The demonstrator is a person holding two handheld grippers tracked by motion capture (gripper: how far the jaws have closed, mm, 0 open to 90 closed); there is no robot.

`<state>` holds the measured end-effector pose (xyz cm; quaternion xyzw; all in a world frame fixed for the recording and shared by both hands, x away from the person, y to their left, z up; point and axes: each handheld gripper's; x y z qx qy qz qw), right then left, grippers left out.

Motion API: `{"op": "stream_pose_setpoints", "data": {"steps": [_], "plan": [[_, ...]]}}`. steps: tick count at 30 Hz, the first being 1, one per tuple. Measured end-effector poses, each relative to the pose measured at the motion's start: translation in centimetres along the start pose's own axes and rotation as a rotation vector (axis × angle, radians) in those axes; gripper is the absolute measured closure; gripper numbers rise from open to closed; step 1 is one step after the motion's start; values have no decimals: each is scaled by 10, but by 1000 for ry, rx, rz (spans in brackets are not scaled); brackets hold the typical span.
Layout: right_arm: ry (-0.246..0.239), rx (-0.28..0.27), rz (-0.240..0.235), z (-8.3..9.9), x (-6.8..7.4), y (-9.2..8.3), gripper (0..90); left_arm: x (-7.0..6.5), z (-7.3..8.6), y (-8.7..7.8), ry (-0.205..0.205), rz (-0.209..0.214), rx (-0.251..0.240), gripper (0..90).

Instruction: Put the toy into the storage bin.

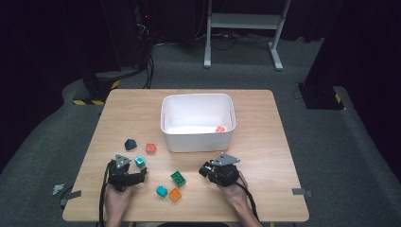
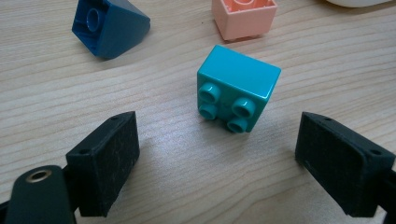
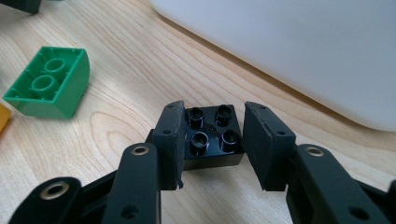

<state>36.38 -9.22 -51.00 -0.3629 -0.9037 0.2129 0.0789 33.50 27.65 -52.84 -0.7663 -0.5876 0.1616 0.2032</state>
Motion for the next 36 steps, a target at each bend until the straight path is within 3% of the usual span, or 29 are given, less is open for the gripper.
{"op": "stream_pose_setpoints", "data": {"steps": [4,8,10,16,18,36], "plan": [[10,8,-6,1,0,1,502,0,0,0,0,0,0,137],[15,29,-13,2,-1,6,350,0,0,0,0,0,0,137],[19,46,-15,3,-1,9,336,0,0,0,0,0,0,137],[-6,90,-12,6,0,15,378,0,0,0,0,0,0,137],[-17,86,-11,6,1,15,415,0,0,0,0,0,0,137],[-8,53,-13,5,0,8,432,0,0,0,0,0,0,137]]}}
Point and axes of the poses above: each handheld gripper's, and its own axes: y roughly forward along the jaws, z roughly out of its underside, x roughly to its left, and after that the axes turned 13 degrees about -x, right-handed
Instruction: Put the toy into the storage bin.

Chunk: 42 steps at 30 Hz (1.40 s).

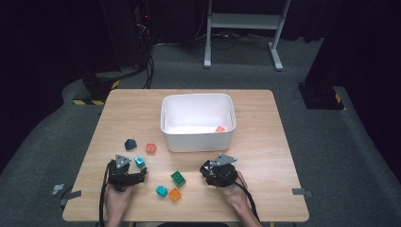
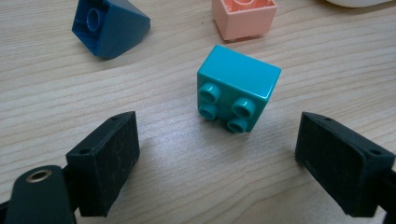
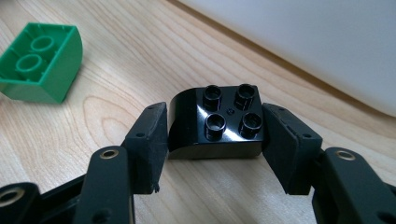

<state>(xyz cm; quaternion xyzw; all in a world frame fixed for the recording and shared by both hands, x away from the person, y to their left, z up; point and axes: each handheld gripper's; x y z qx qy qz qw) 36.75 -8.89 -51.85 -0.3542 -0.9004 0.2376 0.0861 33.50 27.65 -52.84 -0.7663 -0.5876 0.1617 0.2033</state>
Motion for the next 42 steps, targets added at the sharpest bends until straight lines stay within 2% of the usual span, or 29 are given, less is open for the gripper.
{"op": "stream_pose_setpoints", "data": {"steps": [14,27,42], "plan": [[18,-56,8,-4,-5,-18,432,0,0,0,0,0,0,137],[39,-92,31,-16,-14,-41,433,0,0,0,3,0,2,137],[48,-143,30,-54,-28,-76,433,0,0,0,0,0,0,137]]}}
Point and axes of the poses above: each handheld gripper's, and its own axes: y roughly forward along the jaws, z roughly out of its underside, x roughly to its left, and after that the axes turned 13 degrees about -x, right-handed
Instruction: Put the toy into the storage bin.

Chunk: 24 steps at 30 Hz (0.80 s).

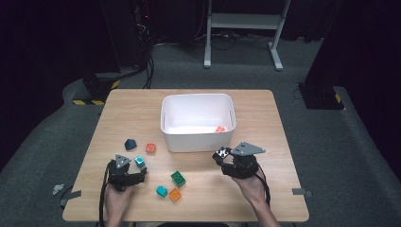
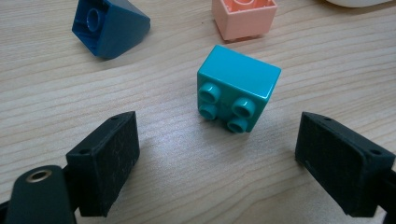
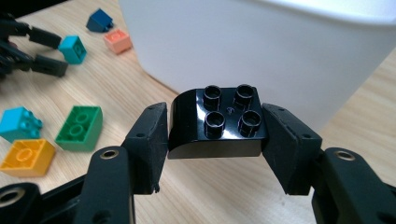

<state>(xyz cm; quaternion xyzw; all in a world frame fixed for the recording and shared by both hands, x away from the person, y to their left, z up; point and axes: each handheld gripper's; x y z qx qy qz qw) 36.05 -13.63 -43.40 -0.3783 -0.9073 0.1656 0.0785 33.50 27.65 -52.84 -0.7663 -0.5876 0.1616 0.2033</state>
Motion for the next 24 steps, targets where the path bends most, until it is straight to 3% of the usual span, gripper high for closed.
{"op": "stream_pose_setpoints", "data": {"steps": [11,24], "plan": [[16,-29,-11,-35,-11,-9,434,0,0,0,0,0,0,137],[38,-60,22,-75,-30,-2,434,0,0,0,-3,-1,-1,138]]}}
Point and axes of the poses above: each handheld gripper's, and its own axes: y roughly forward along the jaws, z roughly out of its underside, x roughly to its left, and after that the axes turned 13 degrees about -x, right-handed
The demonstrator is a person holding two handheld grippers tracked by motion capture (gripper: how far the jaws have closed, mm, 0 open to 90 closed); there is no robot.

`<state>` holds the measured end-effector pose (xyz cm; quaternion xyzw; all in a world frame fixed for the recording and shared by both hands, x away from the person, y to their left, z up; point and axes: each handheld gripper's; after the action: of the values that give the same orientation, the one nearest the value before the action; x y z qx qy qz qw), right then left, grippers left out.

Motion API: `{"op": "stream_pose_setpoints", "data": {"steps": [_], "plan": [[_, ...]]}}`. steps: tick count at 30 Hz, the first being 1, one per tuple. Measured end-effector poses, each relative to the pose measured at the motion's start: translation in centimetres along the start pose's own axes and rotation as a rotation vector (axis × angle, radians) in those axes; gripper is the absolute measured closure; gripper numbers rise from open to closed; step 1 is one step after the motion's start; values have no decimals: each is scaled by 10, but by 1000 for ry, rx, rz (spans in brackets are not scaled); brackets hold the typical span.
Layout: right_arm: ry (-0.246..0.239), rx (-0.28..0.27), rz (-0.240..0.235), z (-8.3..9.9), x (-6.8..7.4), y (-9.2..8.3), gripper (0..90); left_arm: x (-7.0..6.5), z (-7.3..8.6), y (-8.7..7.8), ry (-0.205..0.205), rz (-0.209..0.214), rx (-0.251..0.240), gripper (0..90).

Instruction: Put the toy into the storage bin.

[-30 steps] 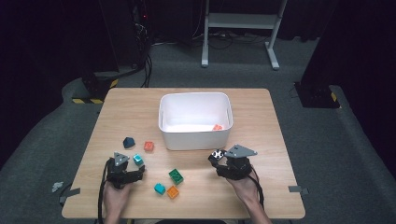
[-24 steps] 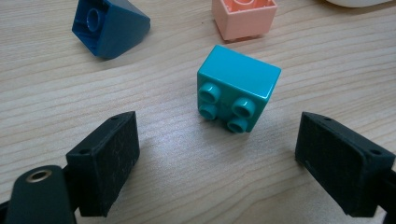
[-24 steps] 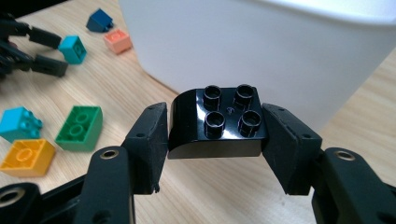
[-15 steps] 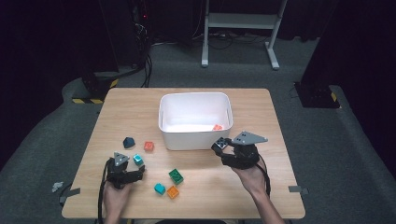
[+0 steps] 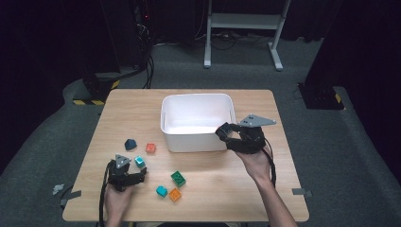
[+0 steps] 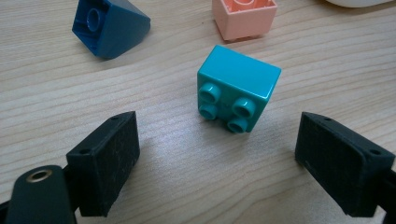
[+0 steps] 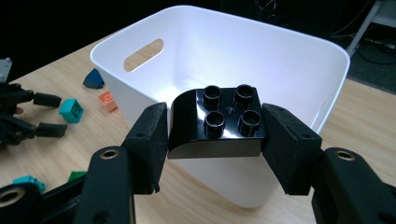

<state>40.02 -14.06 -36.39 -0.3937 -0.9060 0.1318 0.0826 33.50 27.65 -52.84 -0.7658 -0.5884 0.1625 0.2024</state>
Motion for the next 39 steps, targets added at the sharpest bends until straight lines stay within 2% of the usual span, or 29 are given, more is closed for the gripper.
{"op": "stream_pose_setpoints", "data": {"steps": [11,20,32,34,39], "plan": [[14,22,36,-14,-12,24,433,0,0,0,0,0,0,138],[15,55,47,-11,-16,44,433,0,0,0,0,0,0,139],[24,81,61,-6,-22,57,433,0,0,0,4,0,3,140],[21,81,61,-5,-22,58,483,0,0,0,4,0,3,140],[15,75,48,-5,-21,59,448,0,0,0,4,0,3,140]]}}
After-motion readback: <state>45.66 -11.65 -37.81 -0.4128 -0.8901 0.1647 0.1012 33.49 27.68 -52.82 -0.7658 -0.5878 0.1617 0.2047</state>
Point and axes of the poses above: each handheld gripper's, and its own axes: y roughly forward along the jaws, z roughly out of its underside, x roughly to its left, and after that the axes turned 13 degrees about -x, right-handed
